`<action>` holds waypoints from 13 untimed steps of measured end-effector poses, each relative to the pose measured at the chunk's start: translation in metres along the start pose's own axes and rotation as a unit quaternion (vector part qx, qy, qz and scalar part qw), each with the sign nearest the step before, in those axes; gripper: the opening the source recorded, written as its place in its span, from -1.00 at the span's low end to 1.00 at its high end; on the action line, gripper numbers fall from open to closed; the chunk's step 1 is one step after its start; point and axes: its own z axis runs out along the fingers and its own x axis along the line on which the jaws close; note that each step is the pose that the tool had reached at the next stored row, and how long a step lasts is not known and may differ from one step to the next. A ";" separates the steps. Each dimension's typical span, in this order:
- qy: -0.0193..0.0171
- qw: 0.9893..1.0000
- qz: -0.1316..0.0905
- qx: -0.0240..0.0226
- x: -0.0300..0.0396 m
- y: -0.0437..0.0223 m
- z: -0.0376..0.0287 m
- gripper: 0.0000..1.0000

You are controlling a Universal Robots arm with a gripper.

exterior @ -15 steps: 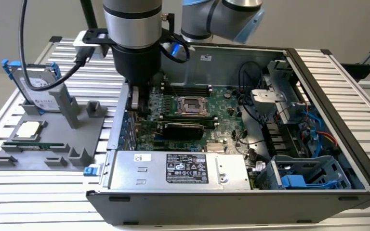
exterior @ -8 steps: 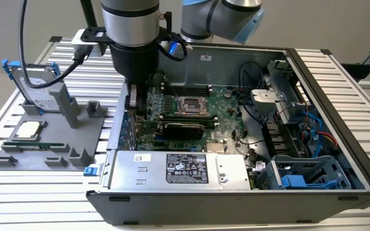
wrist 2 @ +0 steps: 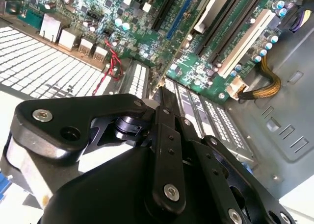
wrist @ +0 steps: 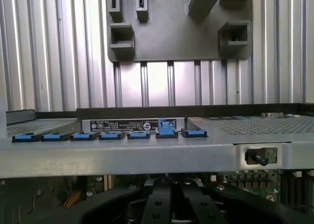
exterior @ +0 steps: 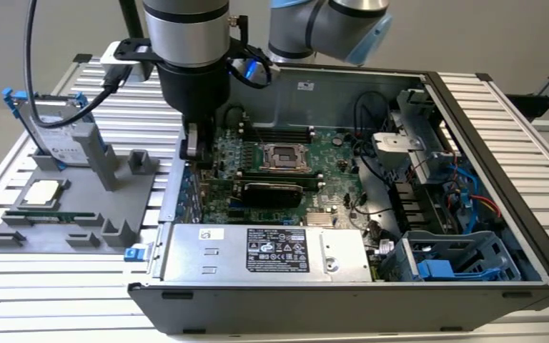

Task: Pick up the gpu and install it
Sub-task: 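Insert the gpu into the slot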

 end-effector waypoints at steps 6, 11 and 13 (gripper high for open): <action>0.000 1.000 0.000 0.000 -0.0004 0.0020 0.0001 -1.00; 0.000 1.000 0.000 0.000 -0.0004 0.0017 0.0022 -1.00; 0.000 1.000 0.000 0.000 -0.0006 0.0000 0.0024 -1.00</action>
